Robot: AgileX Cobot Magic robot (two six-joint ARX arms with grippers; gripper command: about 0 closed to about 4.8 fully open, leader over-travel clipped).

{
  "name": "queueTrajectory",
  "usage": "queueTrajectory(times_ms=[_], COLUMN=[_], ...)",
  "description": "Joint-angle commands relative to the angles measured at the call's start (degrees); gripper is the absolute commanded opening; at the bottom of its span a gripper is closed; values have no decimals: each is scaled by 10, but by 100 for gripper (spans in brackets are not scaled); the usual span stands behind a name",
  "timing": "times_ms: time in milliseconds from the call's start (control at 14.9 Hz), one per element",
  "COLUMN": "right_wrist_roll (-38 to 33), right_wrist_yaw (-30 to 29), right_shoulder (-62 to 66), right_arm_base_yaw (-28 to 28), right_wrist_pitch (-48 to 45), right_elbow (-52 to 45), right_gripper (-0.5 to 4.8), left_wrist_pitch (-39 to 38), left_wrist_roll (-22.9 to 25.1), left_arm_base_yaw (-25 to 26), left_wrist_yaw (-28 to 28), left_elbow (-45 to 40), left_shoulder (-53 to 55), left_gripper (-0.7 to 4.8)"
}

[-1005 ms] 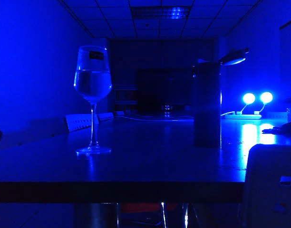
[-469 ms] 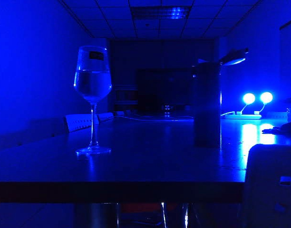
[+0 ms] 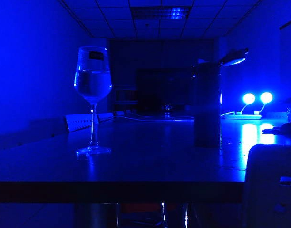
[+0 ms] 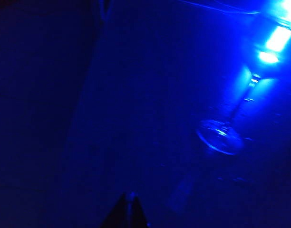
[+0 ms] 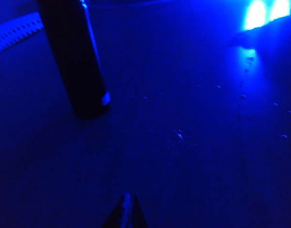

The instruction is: Pick up the black thermos cup, pour some water from it into the stemmed glass, and then put the thermos cup back on the table.

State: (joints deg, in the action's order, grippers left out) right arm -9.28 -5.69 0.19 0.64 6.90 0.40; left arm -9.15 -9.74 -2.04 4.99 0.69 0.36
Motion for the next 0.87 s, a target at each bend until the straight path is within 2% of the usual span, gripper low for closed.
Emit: queueTrajectory(times_ms=[67,469,670,871], right_wrist_roll=[0,7,47,48], right_wrist_yaw=[0,4,80,84], right_shoulder=[0,0,0,0], right_arm_base_yaw=[0,0,0,0], right_wrist_pitch=[-7,-13,-56,-61], right_elbow=[-2,-2,-1,-1], right_gripper=[-5,-5,-5,-5], left_wrist_pitch=[0,16,69,101], left_wrist_roll=[3,16,73,78], left_arm_base_yaw=[10,10,11,11], left_wrist_yaw=[-2,-7,-71,-106], left_elbow=[-3,-3,-2,-2], left_shoulder=[0,0,0,0], left_gripper=[-5,-5,-5,-5])
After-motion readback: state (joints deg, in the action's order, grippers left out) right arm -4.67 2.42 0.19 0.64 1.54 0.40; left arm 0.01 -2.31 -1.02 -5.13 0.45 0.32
